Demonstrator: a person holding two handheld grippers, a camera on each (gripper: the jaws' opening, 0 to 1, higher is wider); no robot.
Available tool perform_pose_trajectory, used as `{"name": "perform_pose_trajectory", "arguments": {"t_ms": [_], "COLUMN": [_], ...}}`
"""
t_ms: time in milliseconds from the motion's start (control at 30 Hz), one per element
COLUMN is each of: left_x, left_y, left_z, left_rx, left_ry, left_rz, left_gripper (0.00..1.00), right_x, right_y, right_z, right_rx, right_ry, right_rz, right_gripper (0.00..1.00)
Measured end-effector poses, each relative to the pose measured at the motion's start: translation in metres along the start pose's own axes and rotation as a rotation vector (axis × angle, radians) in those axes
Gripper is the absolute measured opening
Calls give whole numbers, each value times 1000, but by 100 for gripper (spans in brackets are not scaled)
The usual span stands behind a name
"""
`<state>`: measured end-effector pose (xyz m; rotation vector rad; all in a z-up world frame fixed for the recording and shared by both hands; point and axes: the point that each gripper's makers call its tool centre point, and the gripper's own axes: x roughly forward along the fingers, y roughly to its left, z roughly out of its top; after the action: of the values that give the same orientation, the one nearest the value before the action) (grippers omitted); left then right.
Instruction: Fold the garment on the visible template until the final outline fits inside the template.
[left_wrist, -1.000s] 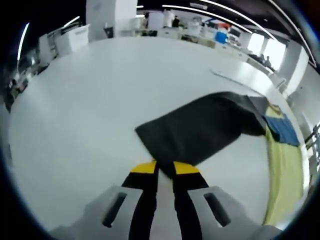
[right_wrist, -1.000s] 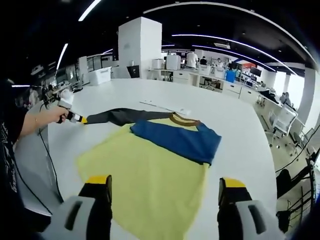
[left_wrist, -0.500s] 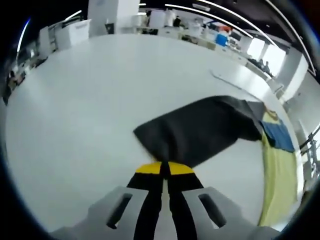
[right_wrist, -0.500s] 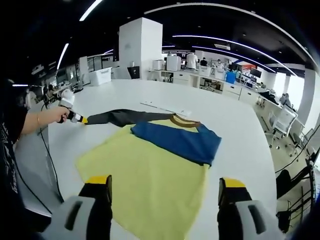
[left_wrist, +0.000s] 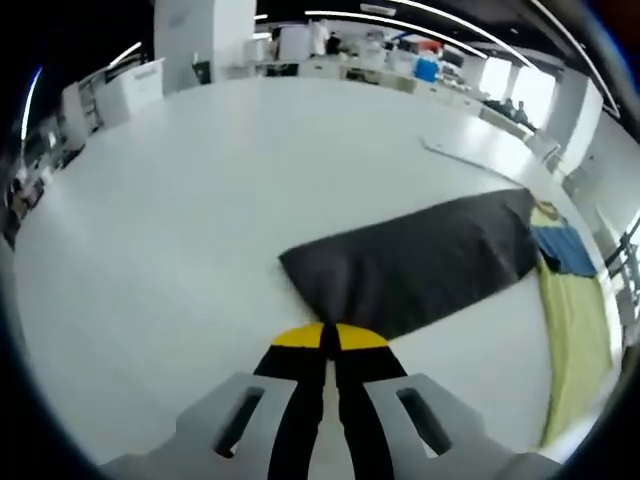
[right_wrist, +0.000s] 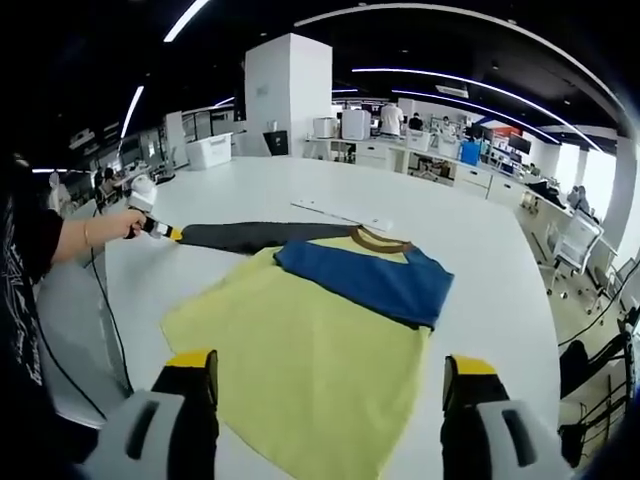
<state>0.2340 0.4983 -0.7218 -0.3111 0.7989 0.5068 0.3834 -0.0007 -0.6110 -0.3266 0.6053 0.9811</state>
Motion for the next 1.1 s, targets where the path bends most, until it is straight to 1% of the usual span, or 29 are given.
{"name": "perform_pose_trajectory", "arguments": {"t_ms": [200, 400, 567, 667, 933, 1100], "left_x": [8, 15, 18, 20, 18, 13], "left_y": [6, 11, 13, 15, 14, 10], "left_z": [8, 15, 20, 23, 23, 26], "left_rx": [37, 64, 76, 64, 65, 85], "left_ry": [10, 16, 12, 9, 7, 3], "left_rz": [7, 20, 22, 19, 24, 17], "left_gripper": [0, 0, 0, 0, 0, 0], "right_x": [-1, -6, -9, -10, -13, -15], "right_y": [3, -2, -5, -5, -5, -3], "right_z": [-2, -2, -4, -4, -6, -7], "right_rx": [-8, 9, 21, 24, 29, 30], "right_ry": [17, 11, 14, 15, 14, 17], "right_rz": [3, -11, -20, -24, -29, -28], "right_gripper": [95, 96, 96, 96, 96, 97]}}
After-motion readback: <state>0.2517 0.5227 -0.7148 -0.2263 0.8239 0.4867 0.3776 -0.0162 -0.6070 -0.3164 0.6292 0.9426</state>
